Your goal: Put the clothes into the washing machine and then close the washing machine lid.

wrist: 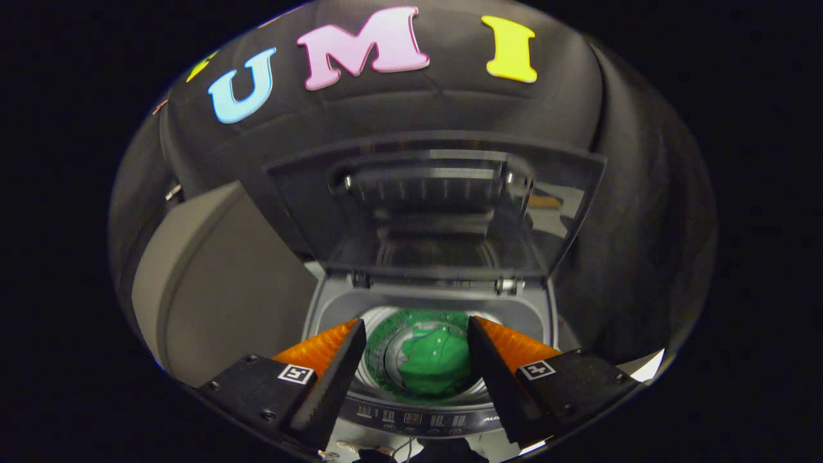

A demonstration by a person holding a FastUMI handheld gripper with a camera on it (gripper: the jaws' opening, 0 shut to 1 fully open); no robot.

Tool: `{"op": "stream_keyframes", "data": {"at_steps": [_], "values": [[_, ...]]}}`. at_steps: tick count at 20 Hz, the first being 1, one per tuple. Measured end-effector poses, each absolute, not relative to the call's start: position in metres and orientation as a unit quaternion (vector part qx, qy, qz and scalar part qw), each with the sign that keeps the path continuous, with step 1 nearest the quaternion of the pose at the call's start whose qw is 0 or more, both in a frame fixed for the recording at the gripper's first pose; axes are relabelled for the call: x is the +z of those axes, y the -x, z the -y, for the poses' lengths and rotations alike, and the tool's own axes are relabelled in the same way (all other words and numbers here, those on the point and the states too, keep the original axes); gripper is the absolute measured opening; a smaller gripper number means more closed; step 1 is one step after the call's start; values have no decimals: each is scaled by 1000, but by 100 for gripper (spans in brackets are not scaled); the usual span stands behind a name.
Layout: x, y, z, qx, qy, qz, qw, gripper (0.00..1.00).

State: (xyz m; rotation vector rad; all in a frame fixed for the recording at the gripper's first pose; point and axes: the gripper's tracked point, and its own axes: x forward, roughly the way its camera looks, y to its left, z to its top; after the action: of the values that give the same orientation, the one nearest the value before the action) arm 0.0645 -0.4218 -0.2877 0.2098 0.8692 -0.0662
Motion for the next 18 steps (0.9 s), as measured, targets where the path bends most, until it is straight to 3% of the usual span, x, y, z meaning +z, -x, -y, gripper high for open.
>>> {"op": "stream_keyframes", "data": {"at_steps": [6,8,11,18], "values": [[-187,-187,445,-28,-38,-280,959,99],[-205,-227,444,-35,-36,-304,951,99],[-247,-234,443,-37,-83,-374,923,99],[-256,-228,436,-37,-85,-350,932,100]]}}
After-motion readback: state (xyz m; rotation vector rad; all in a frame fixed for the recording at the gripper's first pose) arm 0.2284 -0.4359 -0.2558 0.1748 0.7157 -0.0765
